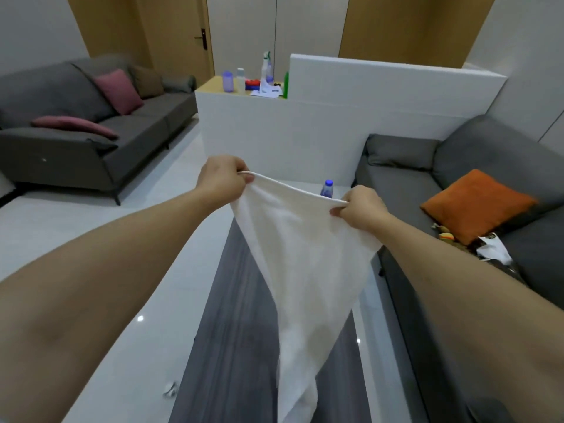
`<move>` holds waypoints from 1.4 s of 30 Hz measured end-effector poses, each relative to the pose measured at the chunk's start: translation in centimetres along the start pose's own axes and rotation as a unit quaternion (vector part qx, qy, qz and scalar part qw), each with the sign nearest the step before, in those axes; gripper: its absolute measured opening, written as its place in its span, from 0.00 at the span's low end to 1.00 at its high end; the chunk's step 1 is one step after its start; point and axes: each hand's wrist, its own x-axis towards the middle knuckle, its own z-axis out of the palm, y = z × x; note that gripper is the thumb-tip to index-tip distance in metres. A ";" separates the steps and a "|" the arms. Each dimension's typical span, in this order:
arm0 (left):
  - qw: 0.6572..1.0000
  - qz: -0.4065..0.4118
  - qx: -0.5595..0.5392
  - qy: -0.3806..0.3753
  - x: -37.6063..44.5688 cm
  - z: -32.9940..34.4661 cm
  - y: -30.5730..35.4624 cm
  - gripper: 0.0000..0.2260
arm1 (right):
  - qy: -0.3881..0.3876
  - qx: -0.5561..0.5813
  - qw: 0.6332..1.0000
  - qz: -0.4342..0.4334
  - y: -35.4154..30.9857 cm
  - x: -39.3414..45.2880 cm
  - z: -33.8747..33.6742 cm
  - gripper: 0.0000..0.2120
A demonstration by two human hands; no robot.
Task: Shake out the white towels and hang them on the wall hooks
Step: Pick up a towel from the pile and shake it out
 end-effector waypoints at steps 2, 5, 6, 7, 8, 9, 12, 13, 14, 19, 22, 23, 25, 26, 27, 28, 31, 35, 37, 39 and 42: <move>1.000 -0.002 0.010 0.011 3.9 -0.3 -0.4 0.07 | 0.030 -0.001 0.999 0.014 -1.1 3.7 -1.3 0.12; 0.999 -0.012 0.009 0.050 10.2 -1.8 0.1 0.08 | 0.090 -0.016 0.995 0.032 -3.1 9.0 -4.1 0.13; 0.998 -0.014 0.001 0.063 12.1 -2.4 0.4 0.08 | 0.115 -0.018 0.993 0.033 -3.6 10.6 -5.2 0.13; 0.997 -0.016 -0.009 0.078 13.8 -3.1 0.9 0.09 | 0.139 -0.018 0.990 0.033 -4.1 12.0 -6.2 0.12; 0.995 -0.018 -0.022 0.095 15.4 -3.7 1.3 0.09 | 0.161 -0.016 0.986 0.032 -4.5 13.3 -7.3 0.12; 0.993 -0.021 -0.035 0.111 16.7 -4.3 1.7 0.09 | 0.177 -0.012 0.984 0.033 -4.9 14.4 -8.2 0.11; 0.986 -0.017 -0.061 0.152 18.9 -5.6 2.7 0.10 | 0.204 -0.003 0.979 0.025 -5.1 16.3 -10.1 0.10; 0.984 -0.014 -0.068 0.162 19.3 -5.9 2.9 0.10 | 0.213 0.001 0.977 0.020 -4.9 16.4 -10.4 0.10; 0.982 -0.011 -0.075 0.172 19.4 -6.1 3.1 0.10 | 0.220 0.006 0.975 0.014 -4.7 16.4 -10.6 0.09; 0.981 -0.008 -0.091 0.174 16.9 -5.4 2.0 0.10 | 0.234 0.042 0.970 -0.043 -2.8 14.5 -8.6 0.09; 0.985 -0.027 -0.072 0.154 13.3 -4.1 0.1 0.09 | 0.209 0.077 0.974 -0.050 -1.2 12.1 -5.3 0.07; 0.987 -0.036 -0.065 0.143 11.7 -3.5 -0.8 0.09 | 0.197 0.082 0.976 -0.050 -0.7 11.1 -4.0 0.07; 0.989 -0.061 -0.056 0.121 8.0 -1.8 -2.8 0.08 | 0.168 0.090 0.980 -0.049 0.2 8.9 -1.1 0.07; 0.989 -0.076 -0.052 0.113 6.0 -0.9 -3.8 0.08 | 0.154 0.093 0.983 -0.050 0.7 7.7 0.4 0.08; 0.989 -0.090 -0.046 0.105 3.8 0.1 -4.8 0.08 | 0.140 0.092 0.984 -0.051 1.2 6.4 2.0 0.08; 0.989 -0.104 -0.039 0.097 1.6 1.2 -5.7 0.08 | 0.127 0.090 0.987 -0.050 1.7 4.9 3.7 0.09; 0.987 -0.139 -0.018 0.079 -5.4 5.0 -8.8 0.09 | 0.081 0.092 0.991 -0.043 3.8 0.6 9.1 0.11; 0.980 -0.196 0.003 0.013 -16.3 10.3 -12.8 0.09 | 0.005 0.081 0.996 -0.029 7.3 -6.0 17.0 0.10; 0.976 -0.217 0.020 -0.023 -21.7 12.7 -14.6 0.09 | -0.040 0.077 0.996 -0.010 9.2 -9.9 20.8 0.10; 0.969 -0.239 0.032 -0.053 -26.4 14.9 -16.1 0.10 | -0.089 0.071 0.994 0.001 11.0 -13.6 24.1 0.10; 0.954 -0.271 0.053 -0.118 -32.0 17.7 -17.6 0.09 | -0.154 0.060 0.986 0.023 13.6 -17.8 27.8 0.09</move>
